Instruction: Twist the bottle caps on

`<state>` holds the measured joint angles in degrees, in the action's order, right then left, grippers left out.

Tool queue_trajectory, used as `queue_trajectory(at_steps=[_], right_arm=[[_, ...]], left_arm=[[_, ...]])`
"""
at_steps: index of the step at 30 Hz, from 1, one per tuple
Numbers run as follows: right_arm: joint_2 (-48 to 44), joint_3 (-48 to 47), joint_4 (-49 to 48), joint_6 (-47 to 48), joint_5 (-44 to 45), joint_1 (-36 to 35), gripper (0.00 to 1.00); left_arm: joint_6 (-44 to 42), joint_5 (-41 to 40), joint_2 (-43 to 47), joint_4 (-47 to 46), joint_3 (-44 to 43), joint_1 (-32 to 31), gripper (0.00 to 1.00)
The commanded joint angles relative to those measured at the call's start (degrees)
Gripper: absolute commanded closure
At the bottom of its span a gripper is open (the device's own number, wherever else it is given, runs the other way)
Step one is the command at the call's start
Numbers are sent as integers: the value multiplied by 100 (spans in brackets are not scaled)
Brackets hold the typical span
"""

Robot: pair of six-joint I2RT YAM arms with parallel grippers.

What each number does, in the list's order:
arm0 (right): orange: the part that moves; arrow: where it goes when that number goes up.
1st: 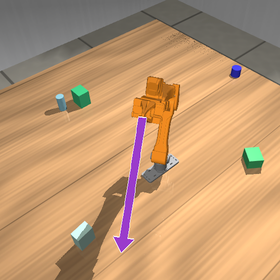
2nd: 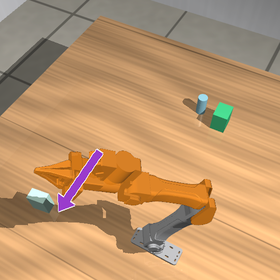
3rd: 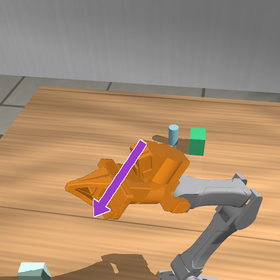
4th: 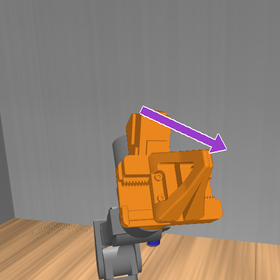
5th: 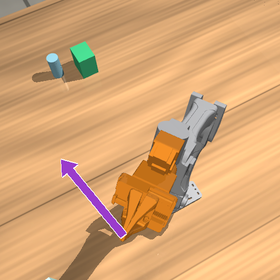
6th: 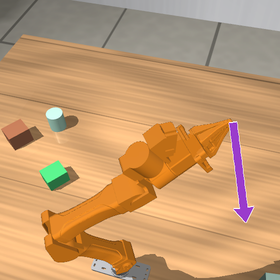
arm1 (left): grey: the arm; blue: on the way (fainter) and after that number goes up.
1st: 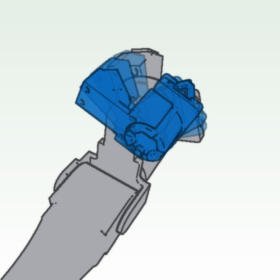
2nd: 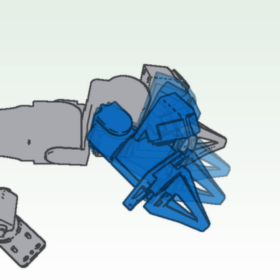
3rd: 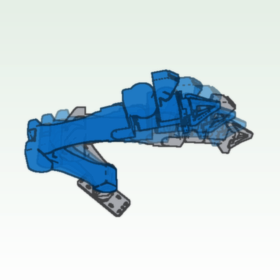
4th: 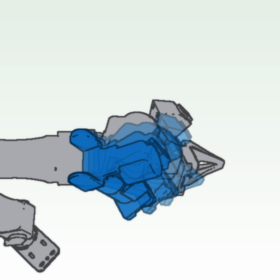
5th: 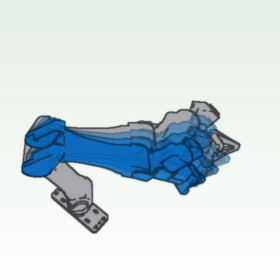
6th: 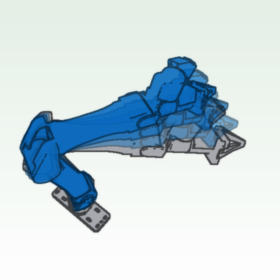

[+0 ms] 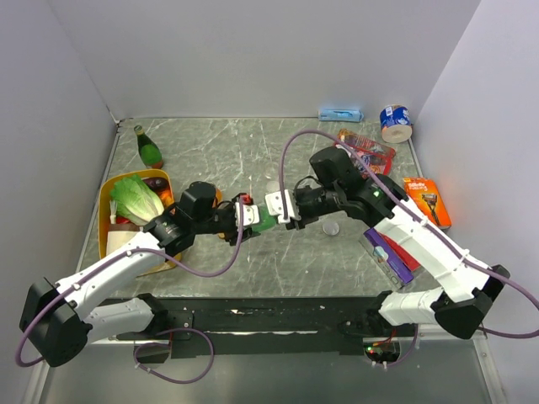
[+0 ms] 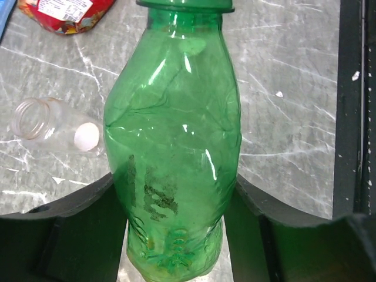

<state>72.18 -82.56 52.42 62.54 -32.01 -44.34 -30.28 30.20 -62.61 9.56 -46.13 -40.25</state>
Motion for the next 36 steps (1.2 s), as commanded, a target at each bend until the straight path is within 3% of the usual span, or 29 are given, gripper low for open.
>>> queue_trajectory(at_steps=[1,5,7,10,13,16,17,18,19,20,21,23,27,29,30,31,33,36], right_arm=[[208,-312,-4,-792,-42,232,89],[882,-847,135,-2532,-42,390,96],[1418,-1366,364,-3933,-77,582,100],[1414,-1079,68,-5815,-753,891,100],[1561,-779,-144,-7319,-1788,1233,100],[1745,-1032,-58,-7538,-1993,1445,100],[1807,-1129,-100,-7538,-2159,1489,97],[1860,-1348,-162,-7581,-2465,1637,86],[1887,-1480,-293,-7695,-2468,1717,70],[1887,-1630,-329,-7731,-2424,1796,46],[1887,-2005,-355,-7731,-2389,1997,34],[1905,-2385,-338,-7573,-2398,2244,14],[1931,-3193,284,-6487,-2416,2702,14],[1879,-3353,1176,-4733,-2458,2659,23],[1835,-3345,1522,-3933,-2424,2563,23],[1582,-3223,1891,-2246,-2294,2449,23],[1108,-2263,1869,-552,-1697,2027,23],[-340,-686,731,534,-905,1499,24]], left_arm=[[224,145,65,-596,-1,-27,99],[750,-399,-14,-1095,-19,-44,99],[1120,-1378,-58,-1437,-89,-123,99],[964,-2443,-120,-1763,-116,-281,99],[647,-2992,-234,-2019,-37,-405,99],[401,-3528,-348,-2169,51,-422,99],[357,-3634,-366,-2152,60,-422,99],[339,-3635,-401,-2091,78,-422,99],[321,-3617,-445,-1977,69,-414,99],[321,-3600,-454,-1871,52,-422,99],[339,-3530,-445,-1731,86,-422,99],[330,-3354,-375,-1607,156,-422,99],[251,-2617,-243,-1221,288,-414,99],[172,-1941,-147,-1010,306,-396,99],[41,-1695,-103,-974,315,-379,99],[-47,-1196,-7,-800,324,-370,99],[-319,-807,73,-684,342,-361,99],[-469,-366,74,-491,245,-352,99]])
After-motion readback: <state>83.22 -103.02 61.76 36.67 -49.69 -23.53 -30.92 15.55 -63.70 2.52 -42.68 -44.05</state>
